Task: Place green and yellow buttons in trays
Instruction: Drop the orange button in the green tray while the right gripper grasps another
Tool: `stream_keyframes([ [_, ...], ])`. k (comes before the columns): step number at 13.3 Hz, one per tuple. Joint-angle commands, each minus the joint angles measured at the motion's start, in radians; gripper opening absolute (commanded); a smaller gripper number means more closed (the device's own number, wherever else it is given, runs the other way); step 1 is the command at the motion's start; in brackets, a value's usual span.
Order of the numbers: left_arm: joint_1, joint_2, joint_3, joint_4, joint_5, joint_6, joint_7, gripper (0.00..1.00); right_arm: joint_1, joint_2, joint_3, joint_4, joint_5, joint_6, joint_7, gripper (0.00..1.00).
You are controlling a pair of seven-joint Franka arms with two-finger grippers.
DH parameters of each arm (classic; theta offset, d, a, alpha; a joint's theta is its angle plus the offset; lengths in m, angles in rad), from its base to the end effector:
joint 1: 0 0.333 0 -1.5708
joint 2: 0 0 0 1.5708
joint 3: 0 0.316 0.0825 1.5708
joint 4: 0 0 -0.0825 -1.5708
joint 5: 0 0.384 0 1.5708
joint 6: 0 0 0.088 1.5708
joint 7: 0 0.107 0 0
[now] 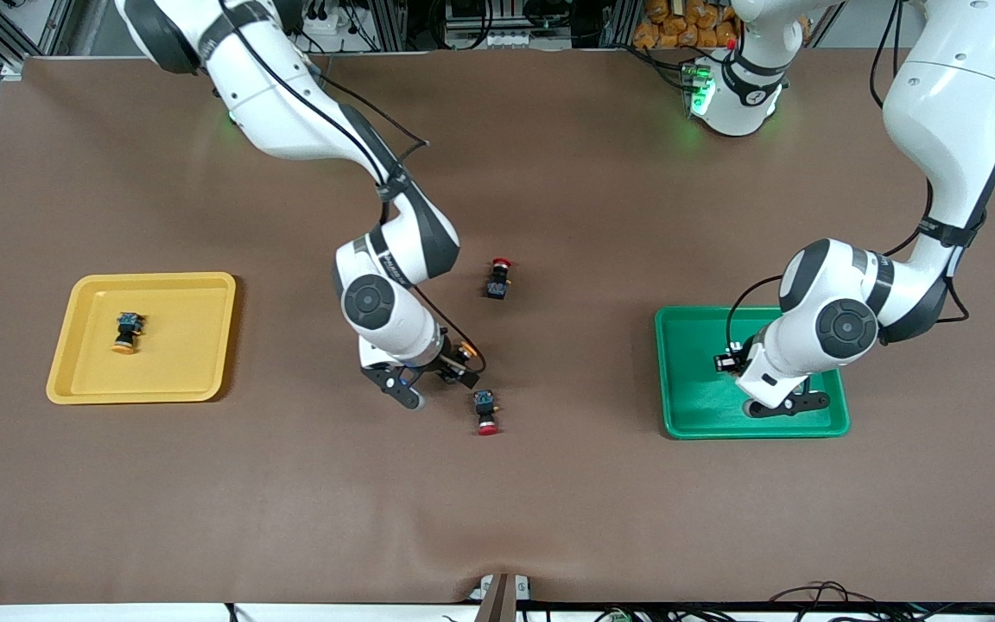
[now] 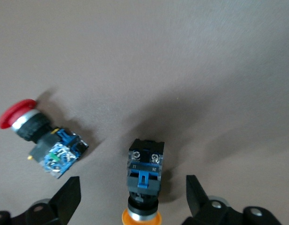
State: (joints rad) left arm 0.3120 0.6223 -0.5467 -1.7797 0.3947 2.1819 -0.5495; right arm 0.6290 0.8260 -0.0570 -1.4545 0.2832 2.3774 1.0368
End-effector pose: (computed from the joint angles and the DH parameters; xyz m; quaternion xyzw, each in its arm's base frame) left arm 0.6350 -0.1094 0.2384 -0.9964 -0.0668 0.0492 0.0180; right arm 0.6092 0.4051 0.2018 -0.9449 0.3129 0.0248 0.0928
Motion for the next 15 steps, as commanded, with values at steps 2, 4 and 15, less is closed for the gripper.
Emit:
stream_keyframes([
  [2,0.015,-0.010,-0.010,-0.006,0.030,0.010,-0.003,0.75,0.021,0.041,-0.014,0.039,0.004,0.000,0.017,0.43],
  [4,0.018,-0.021,-0.012,-0.006,0.030,0.010,0.006,1.00,0.023,0.053,-0.014,0.039,0.002,0.000,0.017,0.27],
  [15,0.033,-0.161,-0.024,0.162,0.021,-0.141,0.274,1.00,-0.158,-0.016,-0.026,0.253,0.007,-0.521,-0.104,0.00],
])
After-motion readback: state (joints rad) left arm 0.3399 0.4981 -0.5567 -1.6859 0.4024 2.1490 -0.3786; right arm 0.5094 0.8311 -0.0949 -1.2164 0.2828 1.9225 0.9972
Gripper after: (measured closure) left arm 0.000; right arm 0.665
